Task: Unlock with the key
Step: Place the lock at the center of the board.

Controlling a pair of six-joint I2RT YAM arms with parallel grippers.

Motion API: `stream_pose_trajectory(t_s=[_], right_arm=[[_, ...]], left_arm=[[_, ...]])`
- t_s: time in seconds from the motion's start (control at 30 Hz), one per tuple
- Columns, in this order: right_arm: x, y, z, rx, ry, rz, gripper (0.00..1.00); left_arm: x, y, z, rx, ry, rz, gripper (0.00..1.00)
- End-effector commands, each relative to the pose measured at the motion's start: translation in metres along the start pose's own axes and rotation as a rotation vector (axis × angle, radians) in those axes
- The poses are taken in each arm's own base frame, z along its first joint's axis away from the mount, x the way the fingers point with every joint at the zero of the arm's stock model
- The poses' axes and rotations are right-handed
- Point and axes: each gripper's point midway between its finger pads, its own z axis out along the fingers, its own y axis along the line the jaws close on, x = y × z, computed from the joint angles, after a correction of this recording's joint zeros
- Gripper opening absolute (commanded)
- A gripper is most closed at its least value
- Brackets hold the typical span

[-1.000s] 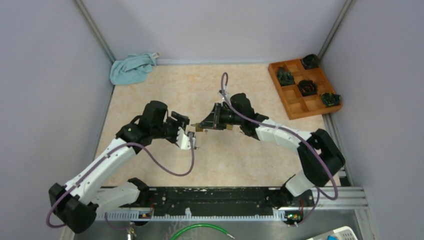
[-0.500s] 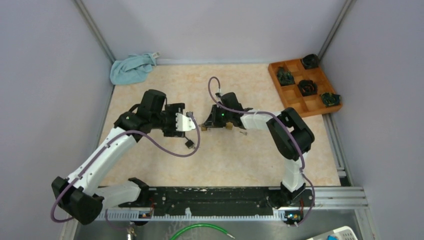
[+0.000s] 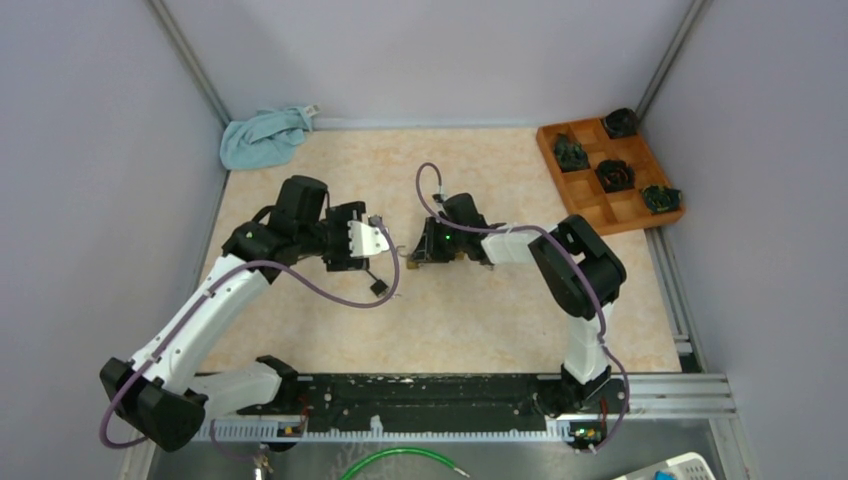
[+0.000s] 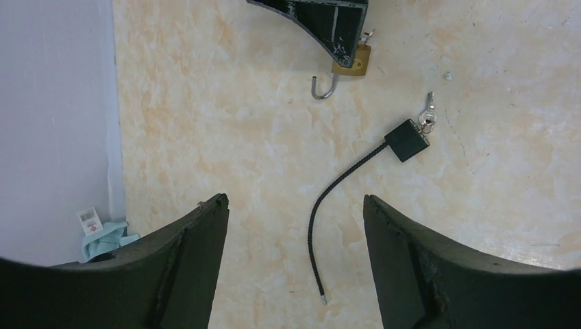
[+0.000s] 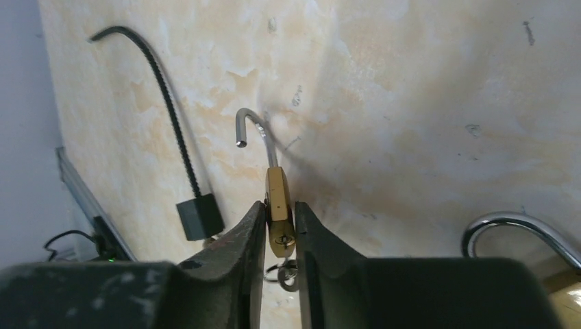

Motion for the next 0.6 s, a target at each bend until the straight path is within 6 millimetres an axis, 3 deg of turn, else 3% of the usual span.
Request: stream_pose_trajectory(t_s=[0.0, 0.23, 0.47, 0.57], right_arm=[[-0.018, 0.008, -0.003, 0.025, -0.021, -0.062, 0.3], [-0.041, 0.008, -0.035, 0.101, -0.087, -0.138, 0.61], [-0.06, 0.003, -0.086, 0.244, -0.186, -0.245, 0.63], [-0.06, -0.008, -0.106, 0.322, -0.218, -0.276, 0.64]], left_arm=[[-0.013, 0.006, -0.013, -0.022, -0.041, -0.021, 0.78], [-0.016, 0.005, -0.014, -0.019, -0.053, -0.037, 0.79], [-0.02, 0.004, -0.012, 0.017, -0.06, -0.076, 0.82], [-0.02, 0.004, -0.011, 0.022, -0.061, -0.083, 0.84]])
